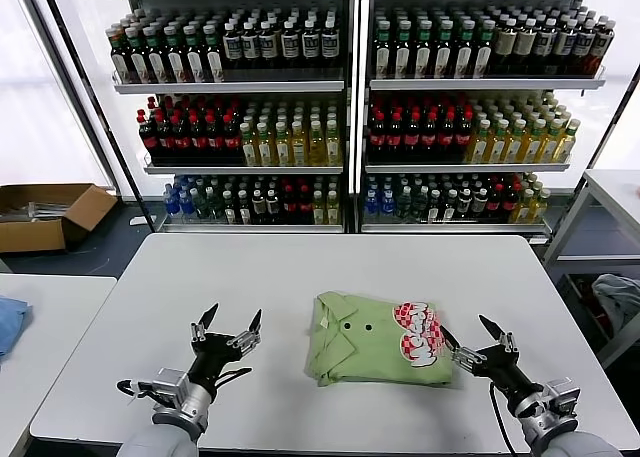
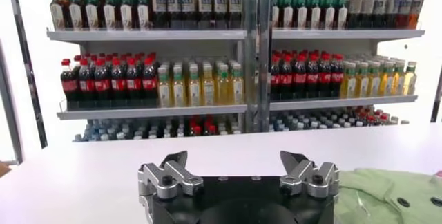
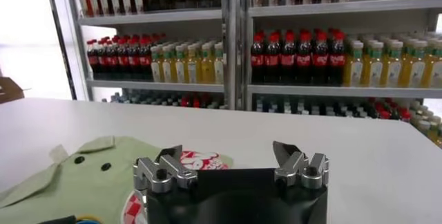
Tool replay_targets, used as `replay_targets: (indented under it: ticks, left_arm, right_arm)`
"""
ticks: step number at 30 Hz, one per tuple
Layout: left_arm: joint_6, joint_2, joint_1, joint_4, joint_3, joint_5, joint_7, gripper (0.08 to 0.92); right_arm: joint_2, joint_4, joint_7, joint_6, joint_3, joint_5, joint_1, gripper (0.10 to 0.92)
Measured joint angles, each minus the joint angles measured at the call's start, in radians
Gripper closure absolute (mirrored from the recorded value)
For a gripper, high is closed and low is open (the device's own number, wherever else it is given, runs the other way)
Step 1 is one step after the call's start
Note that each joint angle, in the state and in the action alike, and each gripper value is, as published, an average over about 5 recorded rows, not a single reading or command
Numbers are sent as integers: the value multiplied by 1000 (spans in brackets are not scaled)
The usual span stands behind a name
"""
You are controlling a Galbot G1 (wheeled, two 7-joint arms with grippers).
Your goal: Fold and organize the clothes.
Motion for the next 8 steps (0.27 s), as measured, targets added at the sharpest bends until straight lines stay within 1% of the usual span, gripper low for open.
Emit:
replay_targets:
  ticks: [8]
  left_arm:
    - [-3,-7,5,5,1,9,2,177]
  right_arm:
    - [6,-2,1,-1,1,-2,-6,203]
